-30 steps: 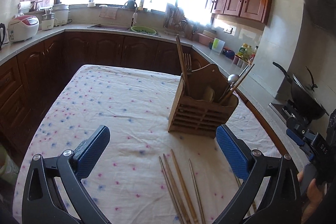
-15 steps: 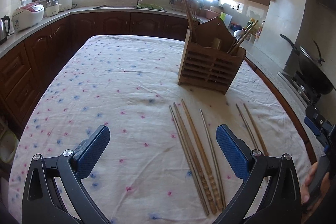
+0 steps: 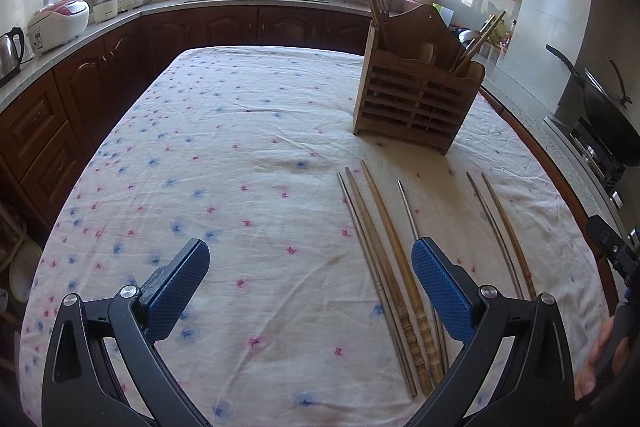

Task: Organize utensils
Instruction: 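Open both tools and move them back over the chopsticks on the cloth, then grasp a wooden chopstick with the left tool while the right tool grasps a metal chopstick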

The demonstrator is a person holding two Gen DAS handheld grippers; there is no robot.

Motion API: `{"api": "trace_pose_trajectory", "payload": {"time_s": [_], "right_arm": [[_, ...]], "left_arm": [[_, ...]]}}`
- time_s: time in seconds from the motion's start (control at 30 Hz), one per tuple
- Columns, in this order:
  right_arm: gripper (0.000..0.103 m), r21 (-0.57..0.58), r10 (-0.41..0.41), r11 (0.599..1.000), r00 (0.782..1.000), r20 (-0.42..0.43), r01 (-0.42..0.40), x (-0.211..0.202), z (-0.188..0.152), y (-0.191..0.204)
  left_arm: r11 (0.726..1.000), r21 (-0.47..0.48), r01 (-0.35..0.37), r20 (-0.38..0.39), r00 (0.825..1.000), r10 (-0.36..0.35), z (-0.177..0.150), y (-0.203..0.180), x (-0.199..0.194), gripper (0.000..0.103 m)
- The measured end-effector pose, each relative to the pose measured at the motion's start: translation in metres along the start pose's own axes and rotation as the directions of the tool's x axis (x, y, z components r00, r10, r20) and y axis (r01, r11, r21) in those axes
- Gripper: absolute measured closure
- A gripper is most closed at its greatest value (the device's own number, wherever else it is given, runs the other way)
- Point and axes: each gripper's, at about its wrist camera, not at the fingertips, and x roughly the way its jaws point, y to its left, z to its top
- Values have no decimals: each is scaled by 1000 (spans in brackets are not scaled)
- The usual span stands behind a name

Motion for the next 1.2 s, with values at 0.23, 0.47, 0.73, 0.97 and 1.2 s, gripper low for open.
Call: {"api": "trace_pose_trajectory", "payload": {"time_s": [0.23, 0.47, 0.73, 0.97, 1.2], "right_arm": [[47, -30, 23, 999, 996, -83, -26, 23, 7, 10], [63, -22, 45, 999, 983, -180, -50, 61, 20, 14], [73, -44, 8, 999, 954, -300, -22, 120, 27, 11], [81, -107, -69, 994, 924, -376, 31, 162, 27, 10], [97, -198, -135, 978, 918, -373, 63, 176, 23, 21]], "left_arm": [[996, 30, 84, -56, 995, -82, 13, -18, 16, 6], [985, 39, 170, -150, 975, -162, 38, -38, 60, 38], [982, 81, 170, -228, 962, -147, 59, -56, 108, 58], [984, 117, 133, -280, 955, -96, 61, -61, 140, 75], [974, 180, 139, -278, 957, -85, 56, -78, 144, 94]]}}
